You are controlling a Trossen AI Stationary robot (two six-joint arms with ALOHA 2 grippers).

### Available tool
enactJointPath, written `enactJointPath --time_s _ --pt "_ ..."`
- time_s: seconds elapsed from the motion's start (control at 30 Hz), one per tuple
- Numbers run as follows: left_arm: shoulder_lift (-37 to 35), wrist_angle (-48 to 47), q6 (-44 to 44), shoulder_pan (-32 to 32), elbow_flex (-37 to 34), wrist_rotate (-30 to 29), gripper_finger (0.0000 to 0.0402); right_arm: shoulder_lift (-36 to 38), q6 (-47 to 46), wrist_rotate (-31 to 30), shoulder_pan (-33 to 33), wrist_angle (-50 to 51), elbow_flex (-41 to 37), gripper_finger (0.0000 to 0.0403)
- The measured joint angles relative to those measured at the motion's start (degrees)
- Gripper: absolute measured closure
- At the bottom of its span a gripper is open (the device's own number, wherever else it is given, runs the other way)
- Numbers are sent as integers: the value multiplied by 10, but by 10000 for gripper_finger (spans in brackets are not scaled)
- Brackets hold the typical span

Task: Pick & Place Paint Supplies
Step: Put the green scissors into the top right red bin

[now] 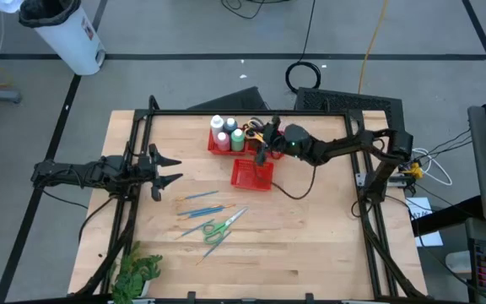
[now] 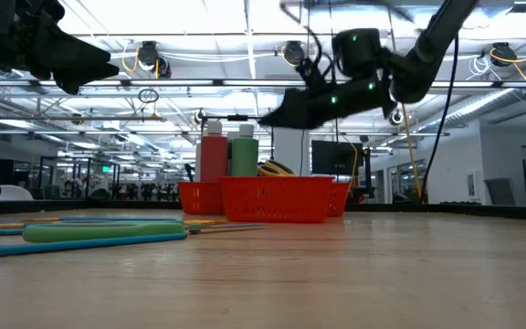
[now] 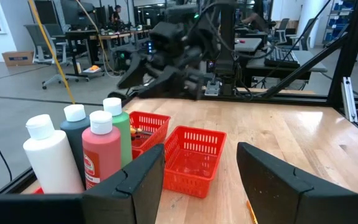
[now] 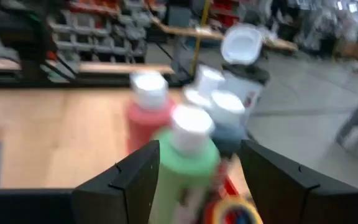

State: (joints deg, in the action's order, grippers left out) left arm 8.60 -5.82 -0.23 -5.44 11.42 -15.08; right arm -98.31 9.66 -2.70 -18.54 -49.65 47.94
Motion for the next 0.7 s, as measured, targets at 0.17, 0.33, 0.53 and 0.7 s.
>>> enactJointPath --time_s 0.17,0.33,0.53,0.7 --pt "0 0 0 0 0 0 192 73 -17 0 46 96 0 188" --pt "0 0 0 0 0 0 192 172 -33 -2 93 275 0 189" --pt "0 0 0 0 0 0 192 266 -97 -2 152 412 -12 200" --pt "0 0 0 0 0 0 192 312 -105 -2 206 406 -56 206"
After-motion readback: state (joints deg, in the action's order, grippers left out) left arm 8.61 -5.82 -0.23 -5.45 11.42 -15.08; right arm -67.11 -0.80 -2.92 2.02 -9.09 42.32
